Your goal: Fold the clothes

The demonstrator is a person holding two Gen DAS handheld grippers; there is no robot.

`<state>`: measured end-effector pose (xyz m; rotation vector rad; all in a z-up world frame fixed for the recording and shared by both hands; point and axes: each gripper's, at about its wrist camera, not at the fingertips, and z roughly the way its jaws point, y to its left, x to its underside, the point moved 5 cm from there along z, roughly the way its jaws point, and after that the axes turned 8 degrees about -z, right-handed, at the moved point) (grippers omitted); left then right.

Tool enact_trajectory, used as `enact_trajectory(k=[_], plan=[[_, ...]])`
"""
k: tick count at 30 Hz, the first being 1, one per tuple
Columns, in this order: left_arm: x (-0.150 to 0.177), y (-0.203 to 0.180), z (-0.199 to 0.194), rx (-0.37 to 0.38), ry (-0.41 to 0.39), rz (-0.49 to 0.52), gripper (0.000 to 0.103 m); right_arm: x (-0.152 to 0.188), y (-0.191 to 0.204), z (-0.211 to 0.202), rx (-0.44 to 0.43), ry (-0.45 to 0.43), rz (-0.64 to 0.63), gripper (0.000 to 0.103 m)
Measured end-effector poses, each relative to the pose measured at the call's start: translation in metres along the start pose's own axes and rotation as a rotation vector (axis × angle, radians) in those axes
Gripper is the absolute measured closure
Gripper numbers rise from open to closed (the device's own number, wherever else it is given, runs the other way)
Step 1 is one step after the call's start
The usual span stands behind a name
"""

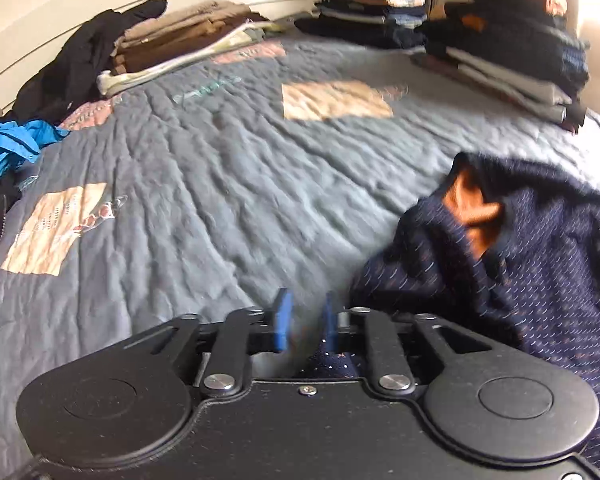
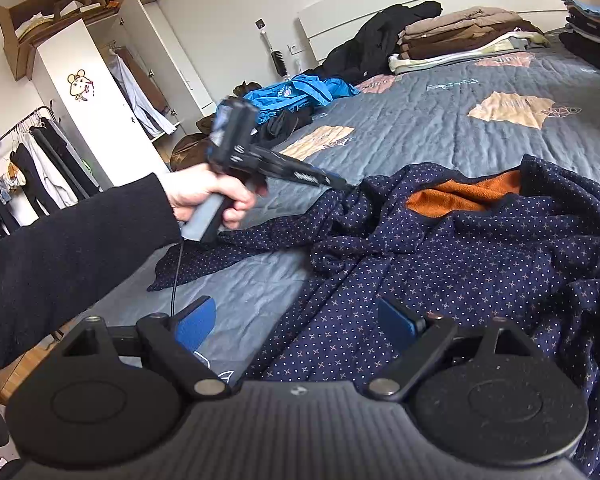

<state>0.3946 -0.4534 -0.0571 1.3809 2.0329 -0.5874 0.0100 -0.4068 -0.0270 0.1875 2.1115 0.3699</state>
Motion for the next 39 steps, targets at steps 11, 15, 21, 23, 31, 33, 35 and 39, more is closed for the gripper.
enact_trajectory(k=[11,15,21,23,31,33,35,39], plan=[[0.023,-0.037,0.059,0.009,0.143,0.099,0.065,0.001,0.007,0.001,-0.014,0.000,-0.013,0.015],[0.028,-0.043,0.071,0.002,0.150,0.144,0.080,0.001,0.002,0.001,-0.008,0.003,0.000,0.015],[-0.014,-0.019,0.050,-0.111,-0.076,0.053,0.096,0.001,-0.004,-0.001,0.004,-0.002,0.019,0.015],[-0.026,-0.010,0.051,-0.159,-0.112,0.026,0.096,0.001,-0.004,-0.001,0.006,-0.004,0.017,0.015],[-0.016,-0.012,0.081,-0.292,0.009,0.042,0.086,0.000,-0.003,-0.002,0.018,-0.010,-0.001,0.015],[-0.013,-0.006,0.058,-0.283,-0.031,0.019,0.078,0.000,-0.006,-0.003,0.027,-0.008,0.000,0.015],[-0.011,0.001,0.026,-0.293,-0.099,-0.039,0.065,0.000,-0.011,-0.003,0.036,-0.010,0.006,0.015],[0.006,0.000,-0.046,-0.301,-0.192,-0.122,0.058,-0.004,-0.017,-0.007,0.064,-0.022,0.018,0.015]])
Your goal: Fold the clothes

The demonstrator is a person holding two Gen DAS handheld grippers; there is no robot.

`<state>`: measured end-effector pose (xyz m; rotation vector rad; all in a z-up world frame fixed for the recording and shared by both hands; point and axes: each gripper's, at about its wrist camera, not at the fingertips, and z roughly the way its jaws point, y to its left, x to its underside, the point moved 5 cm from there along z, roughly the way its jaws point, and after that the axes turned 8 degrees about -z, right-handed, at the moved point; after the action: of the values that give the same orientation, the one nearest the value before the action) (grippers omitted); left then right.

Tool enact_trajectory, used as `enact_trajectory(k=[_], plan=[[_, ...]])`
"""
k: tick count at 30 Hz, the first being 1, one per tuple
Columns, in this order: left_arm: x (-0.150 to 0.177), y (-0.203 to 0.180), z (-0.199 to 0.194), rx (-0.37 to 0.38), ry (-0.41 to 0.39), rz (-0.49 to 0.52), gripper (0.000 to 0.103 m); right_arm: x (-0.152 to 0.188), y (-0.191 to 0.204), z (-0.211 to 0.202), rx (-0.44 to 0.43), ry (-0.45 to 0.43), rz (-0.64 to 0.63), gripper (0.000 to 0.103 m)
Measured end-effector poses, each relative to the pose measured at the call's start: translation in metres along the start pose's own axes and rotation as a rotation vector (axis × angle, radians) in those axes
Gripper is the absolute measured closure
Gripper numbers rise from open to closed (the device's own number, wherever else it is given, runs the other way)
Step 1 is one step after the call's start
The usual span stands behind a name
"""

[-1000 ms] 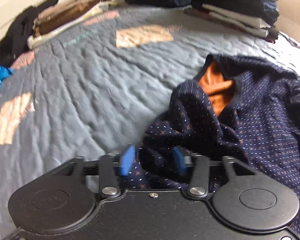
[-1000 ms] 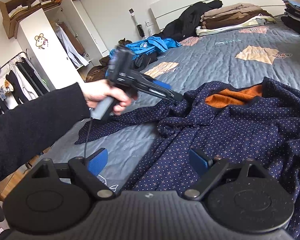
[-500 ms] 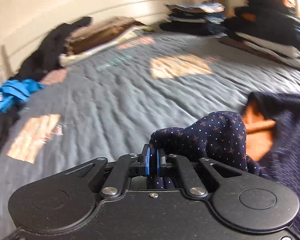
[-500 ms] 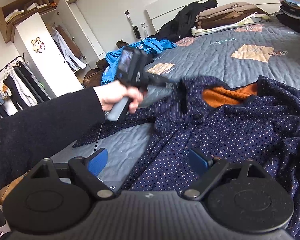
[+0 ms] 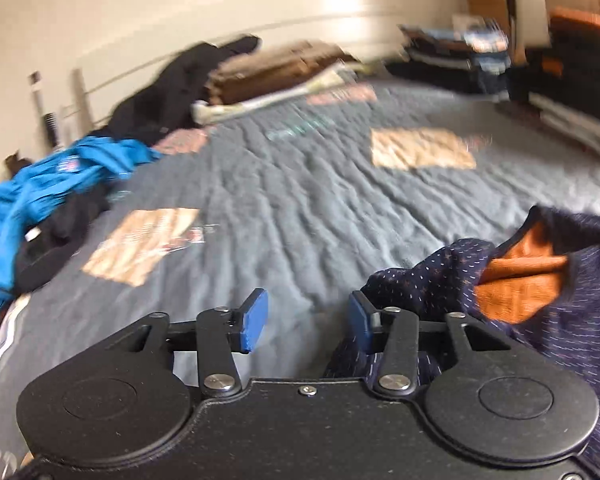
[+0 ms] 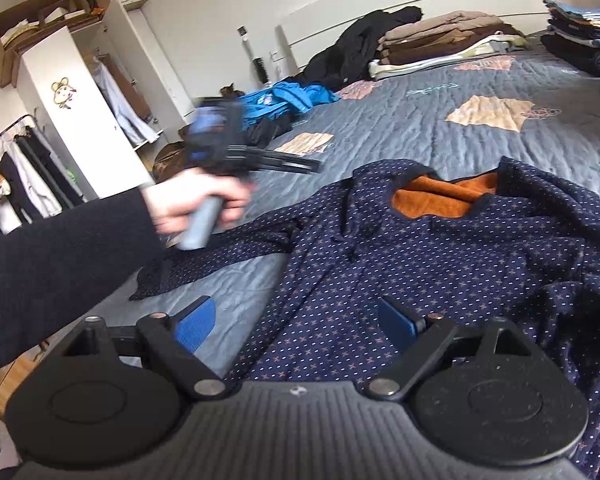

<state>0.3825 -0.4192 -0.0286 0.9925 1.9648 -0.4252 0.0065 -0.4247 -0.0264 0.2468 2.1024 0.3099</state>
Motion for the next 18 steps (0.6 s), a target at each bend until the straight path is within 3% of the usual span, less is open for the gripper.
enact_trajectory(k=[4,11,15,18], plan=[[0.023,-0.017,-0.074,0.022,-0.062,-0.118,0.052,-0.008,-0.001,-0.008,0.024,-0.030,-0.015,0.015],[0.084,-0.105,-0.154,0.105,-0.085,-0.326,0.044,-0.017,-0.025,-0.040,0.178,-0.081,-0.024,0.015],[0.097,-0.162,-0.167,0.250,-0.011,-0.231,0.043,-0.008,-0.044,-0.064,0.280,-0.082,-0.014,0.015],[0.096,-0.193,-0.174,0.281,-0.016,-0.153,0.039,0.005,-0.057,-0.080,0.360,-0.067,0.000,0.015]])
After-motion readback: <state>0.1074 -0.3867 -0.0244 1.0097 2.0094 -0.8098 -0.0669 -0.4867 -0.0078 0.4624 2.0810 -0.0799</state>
